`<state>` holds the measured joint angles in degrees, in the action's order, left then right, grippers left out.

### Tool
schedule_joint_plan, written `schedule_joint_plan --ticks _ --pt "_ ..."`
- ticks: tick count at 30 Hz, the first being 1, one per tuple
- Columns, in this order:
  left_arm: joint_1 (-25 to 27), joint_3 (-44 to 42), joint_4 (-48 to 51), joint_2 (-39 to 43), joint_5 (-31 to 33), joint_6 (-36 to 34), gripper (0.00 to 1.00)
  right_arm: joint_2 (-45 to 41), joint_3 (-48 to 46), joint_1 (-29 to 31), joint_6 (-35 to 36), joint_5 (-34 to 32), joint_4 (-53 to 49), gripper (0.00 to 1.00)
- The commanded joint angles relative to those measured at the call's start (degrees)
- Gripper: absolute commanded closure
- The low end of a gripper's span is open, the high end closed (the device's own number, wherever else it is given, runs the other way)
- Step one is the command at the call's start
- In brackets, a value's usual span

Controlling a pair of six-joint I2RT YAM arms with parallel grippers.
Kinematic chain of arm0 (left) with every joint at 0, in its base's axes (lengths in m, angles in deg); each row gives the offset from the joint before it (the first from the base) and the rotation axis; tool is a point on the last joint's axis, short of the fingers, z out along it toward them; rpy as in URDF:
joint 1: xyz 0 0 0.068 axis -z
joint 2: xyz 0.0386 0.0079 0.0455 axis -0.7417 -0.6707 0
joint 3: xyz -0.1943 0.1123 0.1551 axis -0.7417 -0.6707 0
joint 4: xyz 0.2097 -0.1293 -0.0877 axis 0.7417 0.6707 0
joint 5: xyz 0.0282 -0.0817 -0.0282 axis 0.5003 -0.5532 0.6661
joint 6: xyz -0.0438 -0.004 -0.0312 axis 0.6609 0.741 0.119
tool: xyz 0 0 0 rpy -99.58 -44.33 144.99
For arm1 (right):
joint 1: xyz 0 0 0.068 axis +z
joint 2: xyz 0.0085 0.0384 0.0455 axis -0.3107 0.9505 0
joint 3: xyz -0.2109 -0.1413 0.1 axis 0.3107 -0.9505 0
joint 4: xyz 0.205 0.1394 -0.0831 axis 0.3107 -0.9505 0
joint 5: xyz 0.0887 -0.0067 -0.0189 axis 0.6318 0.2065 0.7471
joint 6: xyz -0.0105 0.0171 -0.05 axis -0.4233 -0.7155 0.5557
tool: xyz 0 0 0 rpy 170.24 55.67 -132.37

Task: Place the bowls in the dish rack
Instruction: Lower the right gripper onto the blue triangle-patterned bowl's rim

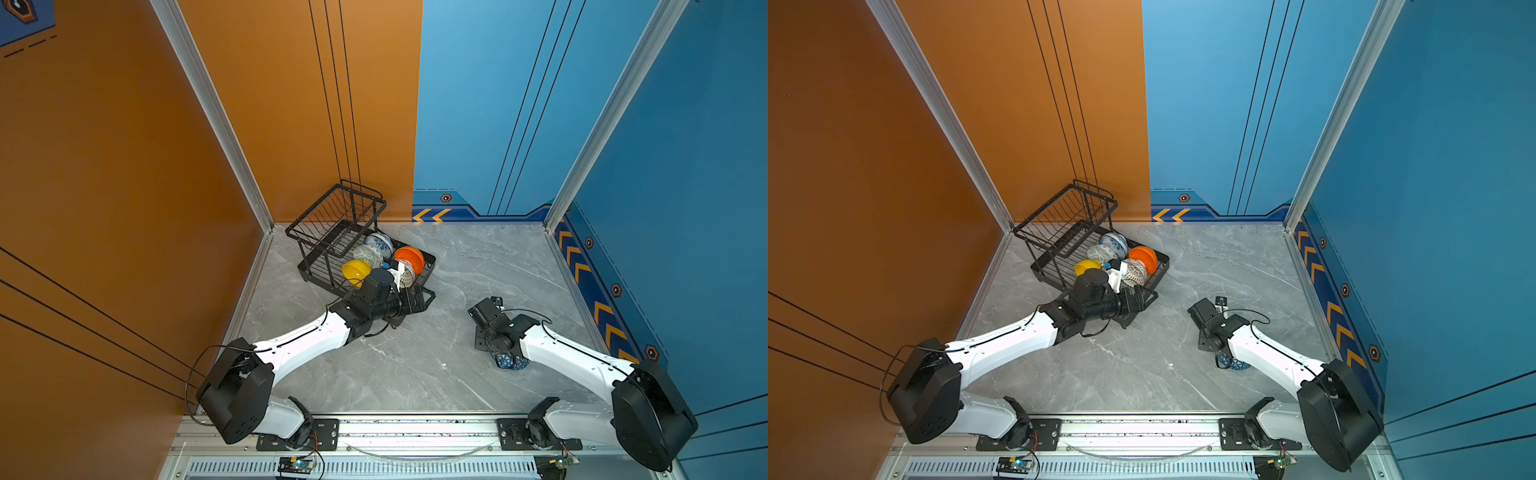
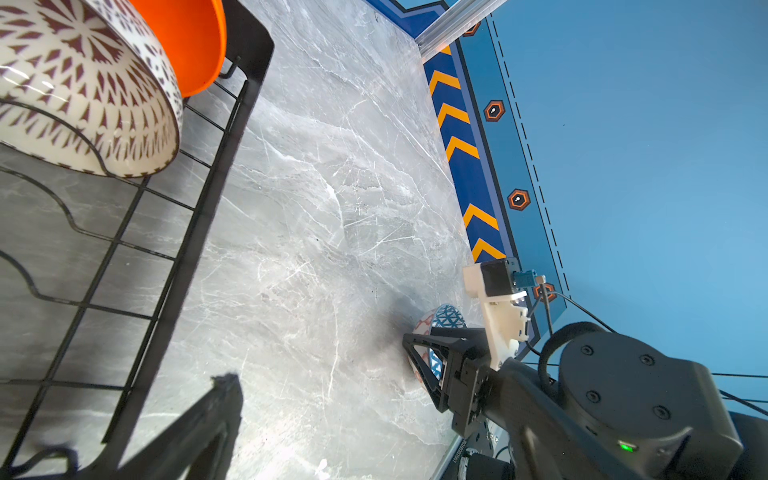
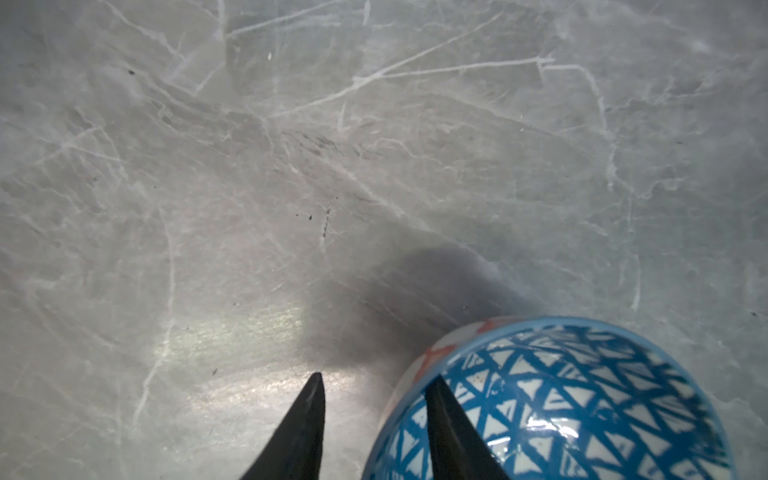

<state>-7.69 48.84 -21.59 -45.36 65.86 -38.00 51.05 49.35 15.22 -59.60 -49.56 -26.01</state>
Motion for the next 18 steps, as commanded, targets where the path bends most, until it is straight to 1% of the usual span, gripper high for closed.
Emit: schedule_joint_plan --ticks 1,3,5,8,11,13,15,18 --pt "-0.63 -0.65 -0.2 0.6 0.55 -0.87 0.02 1.29 -0.84 1.01 -0.69 -0.43 1.01 0.65" --pt "-0.92 -0.87 -0.42 0.42 0.22 -0.72 0.02 1.81 -0.78 1.35 -0.73 -0.9 0.97 0.68" --pt "-1.29 -1.14 -1.07 0.31 -0.39 -0.24 0.02 2.11 -0.64 1.48 -0.74 -1.14 1.01 0.73" --pt "-1.76 -1.19 -1.18 0.35 -0.66 -0.13 0.02 2.12 -0.36 1.66 -0.77 -1.55 0.97 0.82" --pt "-2.12 -1.18 -1.2 0.52 -0.76 -0.26 0.02 1.49 0.42 1.74 -0.4 -2.36 0.77 0.89" --pt "-2.48 -1.19 -1.1 0.73 -0.94 -0.3 0.02 1.41 1.85 1.83 0.33 -2.6 0.37 0.96" --pt "-2.97 -1.33 -1.06 1.0 -1.08 -0.3 0.02 1.95 4.09 2.21 1.34 -3.17 -0.31 1.0" --pt "-3.75 -1.74 -1.12 1.57 -1.25 -0.17 0.02 3.9 8.86 3.26 2.86 -4.24 -1.09 1.0"
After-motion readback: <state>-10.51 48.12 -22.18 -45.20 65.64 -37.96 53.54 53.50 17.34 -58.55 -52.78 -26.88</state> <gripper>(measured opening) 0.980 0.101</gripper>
